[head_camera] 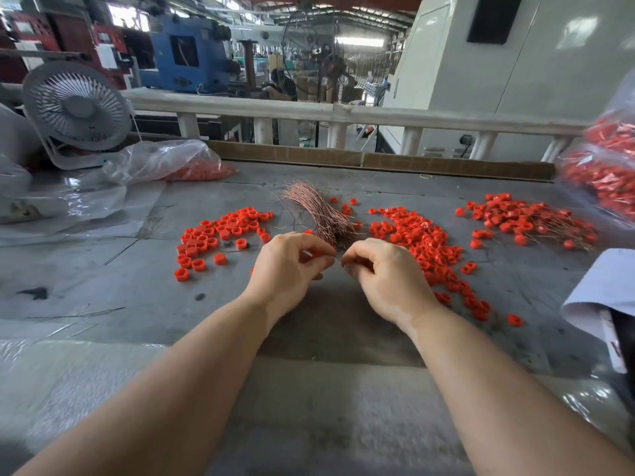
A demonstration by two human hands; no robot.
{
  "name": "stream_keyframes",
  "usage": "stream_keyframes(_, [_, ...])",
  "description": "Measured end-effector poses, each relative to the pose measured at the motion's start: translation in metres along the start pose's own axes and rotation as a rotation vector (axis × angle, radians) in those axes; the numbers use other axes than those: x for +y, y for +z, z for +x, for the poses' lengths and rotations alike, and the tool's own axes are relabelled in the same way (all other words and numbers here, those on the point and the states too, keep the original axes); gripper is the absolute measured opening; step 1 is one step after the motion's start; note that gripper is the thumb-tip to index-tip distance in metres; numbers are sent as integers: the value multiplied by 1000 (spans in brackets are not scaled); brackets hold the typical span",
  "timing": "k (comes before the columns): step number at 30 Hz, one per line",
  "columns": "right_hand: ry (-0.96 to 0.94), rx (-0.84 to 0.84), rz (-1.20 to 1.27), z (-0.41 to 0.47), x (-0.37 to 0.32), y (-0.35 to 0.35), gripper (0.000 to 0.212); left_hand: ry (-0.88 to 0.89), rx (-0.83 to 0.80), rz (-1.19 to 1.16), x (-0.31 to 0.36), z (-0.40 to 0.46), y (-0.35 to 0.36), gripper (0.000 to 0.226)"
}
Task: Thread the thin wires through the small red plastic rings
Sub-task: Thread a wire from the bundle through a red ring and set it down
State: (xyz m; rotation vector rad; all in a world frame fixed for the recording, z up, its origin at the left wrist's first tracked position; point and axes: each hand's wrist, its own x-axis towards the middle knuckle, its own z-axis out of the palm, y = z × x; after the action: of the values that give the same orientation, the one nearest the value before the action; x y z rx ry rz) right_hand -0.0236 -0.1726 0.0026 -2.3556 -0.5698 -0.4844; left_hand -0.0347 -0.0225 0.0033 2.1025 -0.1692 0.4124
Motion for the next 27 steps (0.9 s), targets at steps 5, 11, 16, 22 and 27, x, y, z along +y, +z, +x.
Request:
stream_keyframes(5, [8, -6, 27, 0, -1, -1, 11, -13, -35, -72, 1, 1, 0, 15])
stream_keyframes(11, [2, 15, 56, 1, -1, -1, 10, -4, -93, -111, 2, 2, 0, 12])
stream_keyframes(16, [-12, 48, 67, 1, -1, -1, 10, -39, -68, -170, 4, 2, 0, 11])
stream_keyframes(22, [1, 99, 23, 2, -1, -3, 8, -104, -1, -375, 6, 2, -3, 10])
stream_keyframes(27, [48, 119, -11, 2, 1, -5, 9, -208, 101, -588, 2, 6, -8, 13])
